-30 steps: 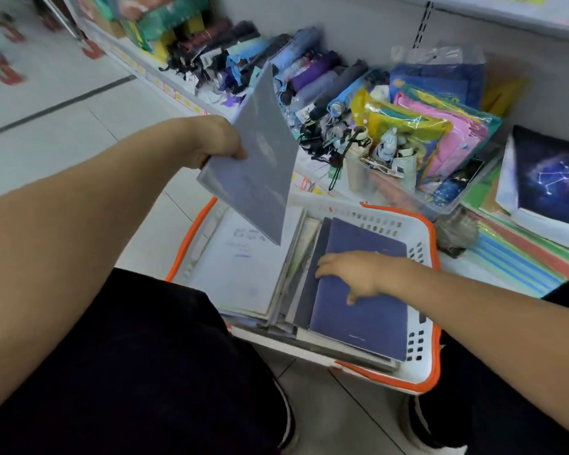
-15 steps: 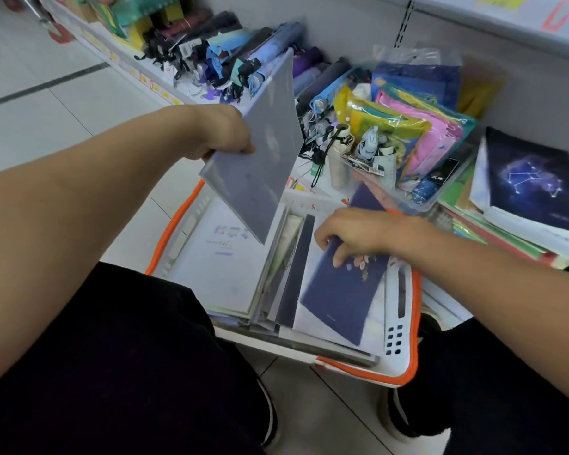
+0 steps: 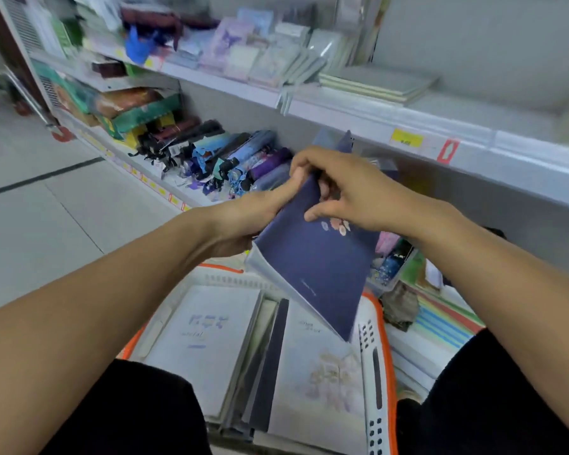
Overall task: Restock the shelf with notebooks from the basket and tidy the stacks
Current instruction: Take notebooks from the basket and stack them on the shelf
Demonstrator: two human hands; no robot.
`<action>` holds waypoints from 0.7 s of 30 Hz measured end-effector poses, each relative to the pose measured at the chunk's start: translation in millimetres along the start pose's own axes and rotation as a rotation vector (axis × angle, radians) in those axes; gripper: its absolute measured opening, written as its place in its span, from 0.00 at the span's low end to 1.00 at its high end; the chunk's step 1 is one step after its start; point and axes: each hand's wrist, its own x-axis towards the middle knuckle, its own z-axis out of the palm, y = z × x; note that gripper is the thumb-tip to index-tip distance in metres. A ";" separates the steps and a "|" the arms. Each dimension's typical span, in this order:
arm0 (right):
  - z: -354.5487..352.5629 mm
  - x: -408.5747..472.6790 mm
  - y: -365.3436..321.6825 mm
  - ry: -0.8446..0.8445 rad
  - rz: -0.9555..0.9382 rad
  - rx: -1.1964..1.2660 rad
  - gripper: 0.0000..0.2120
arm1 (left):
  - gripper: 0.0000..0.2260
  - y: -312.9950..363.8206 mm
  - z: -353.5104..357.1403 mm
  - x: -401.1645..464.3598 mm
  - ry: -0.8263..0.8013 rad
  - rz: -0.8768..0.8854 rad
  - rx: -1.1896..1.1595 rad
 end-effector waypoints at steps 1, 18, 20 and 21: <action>0.4 -0.9 -2.5 0.002 -0.011 0.030 0.27 | 0.17 1.7 -3.2 -3.3 -0.061 -0.013 0.013; -95.5 -22.9 -10.1 0.570 0.549 1.335 0.11 | 0.14 107.4 -11.0 37.7 0.196 0.233 -0.375; -105.7 -16.4 10.6 0.735 0.569 1.318 0.10 | 0.11 128.6 -8.7 70.8 0.149 0.149 -0.318; -111.8 -10.8 23.7 0.780 0.606 1.333 0.10 | 0.10 140.8 -9.3 87.8 0.137 0.110 -0.250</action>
